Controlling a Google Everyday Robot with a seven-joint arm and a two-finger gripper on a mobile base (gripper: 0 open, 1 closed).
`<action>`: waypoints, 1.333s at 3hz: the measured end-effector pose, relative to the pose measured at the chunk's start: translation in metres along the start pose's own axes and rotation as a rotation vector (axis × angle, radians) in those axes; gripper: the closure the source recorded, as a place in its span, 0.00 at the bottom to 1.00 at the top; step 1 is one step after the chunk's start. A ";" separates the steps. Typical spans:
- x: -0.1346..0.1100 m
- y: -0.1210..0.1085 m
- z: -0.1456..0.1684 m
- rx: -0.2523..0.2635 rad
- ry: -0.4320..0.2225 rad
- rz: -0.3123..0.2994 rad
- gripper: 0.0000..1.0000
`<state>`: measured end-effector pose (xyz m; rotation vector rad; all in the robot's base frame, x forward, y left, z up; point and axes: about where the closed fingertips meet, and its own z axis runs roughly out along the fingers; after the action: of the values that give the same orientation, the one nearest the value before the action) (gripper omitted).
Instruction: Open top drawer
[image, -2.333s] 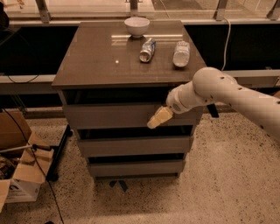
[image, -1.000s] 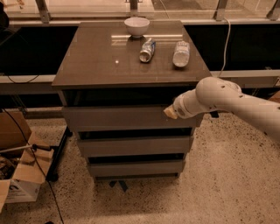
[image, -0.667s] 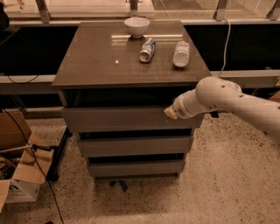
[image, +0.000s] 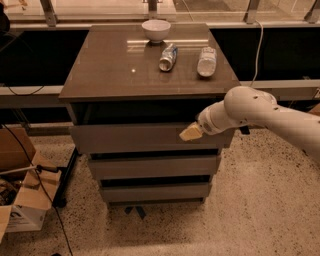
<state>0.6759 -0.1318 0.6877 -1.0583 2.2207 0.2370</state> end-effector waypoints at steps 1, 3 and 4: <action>0.014 0.017 -0.015 0.022 0.030 0.062 0.00; 0.039 0.056 0.021 -0.157 0.109 0.109 0.00; 0.039 0.056 0.021 -0.157 0.109 0.109 0.00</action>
Offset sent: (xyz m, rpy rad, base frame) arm -0.4559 -0.0500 0.0204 -0.0294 0.5066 -1.0379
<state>0.6263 -0.1106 0.6409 -1.0555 2.3931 0.4158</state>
